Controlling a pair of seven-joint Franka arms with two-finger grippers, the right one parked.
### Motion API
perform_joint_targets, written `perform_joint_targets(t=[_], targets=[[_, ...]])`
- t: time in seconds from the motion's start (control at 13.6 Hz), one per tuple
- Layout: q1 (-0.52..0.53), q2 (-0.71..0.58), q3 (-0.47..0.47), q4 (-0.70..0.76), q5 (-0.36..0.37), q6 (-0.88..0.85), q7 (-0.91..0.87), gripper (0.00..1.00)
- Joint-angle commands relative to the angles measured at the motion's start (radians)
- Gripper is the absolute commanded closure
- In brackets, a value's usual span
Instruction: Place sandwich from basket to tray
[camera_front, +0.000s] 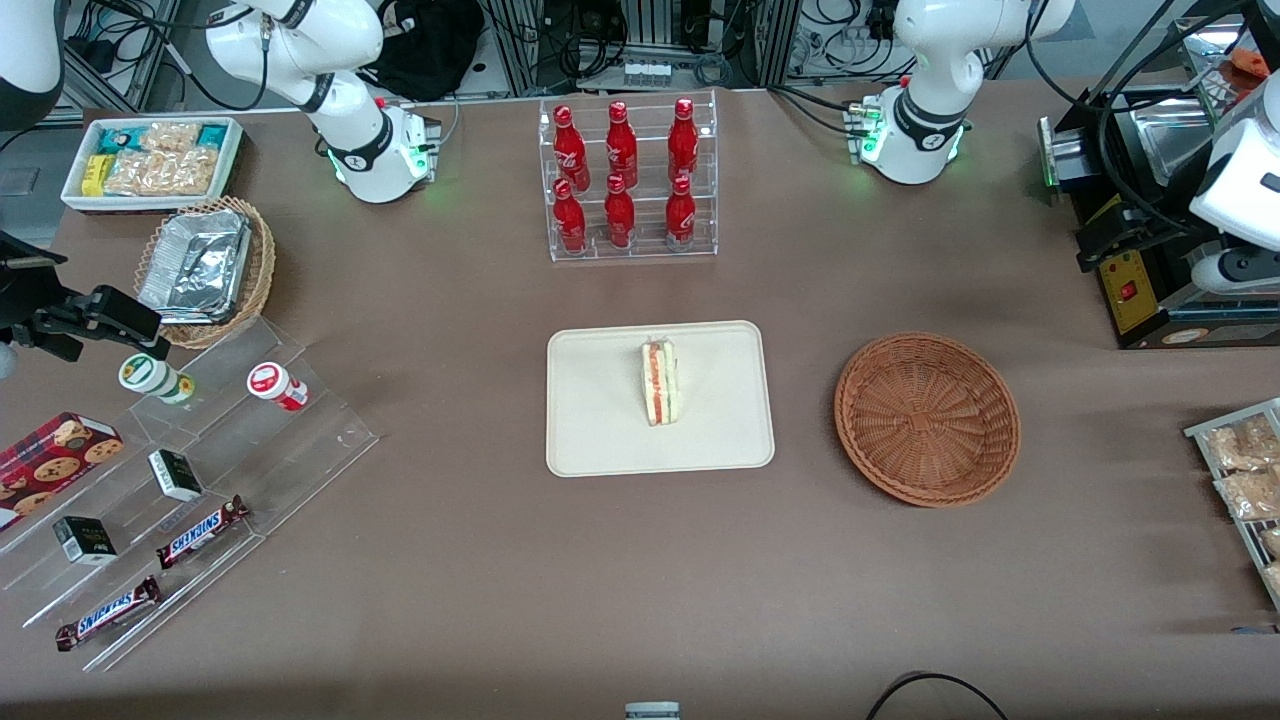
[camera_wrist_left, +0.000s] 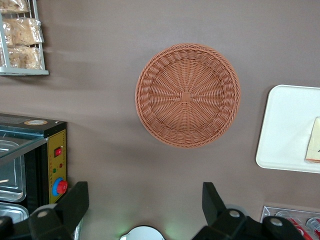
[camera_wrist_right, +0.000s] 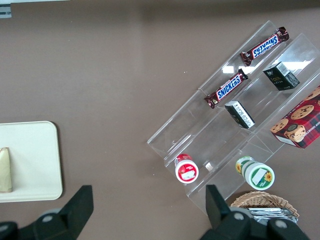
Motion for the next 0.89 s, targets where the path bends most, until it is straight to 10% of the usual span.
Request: perform_joint_targets(t=[0.0,0.81], targets=[[-0.015,0.046,0.008,0.051,0.0,-0.002,0.008,0.0],[-0.007,0.072,0.011,0.122,-0.01,-0.03,0.01,0.0]])
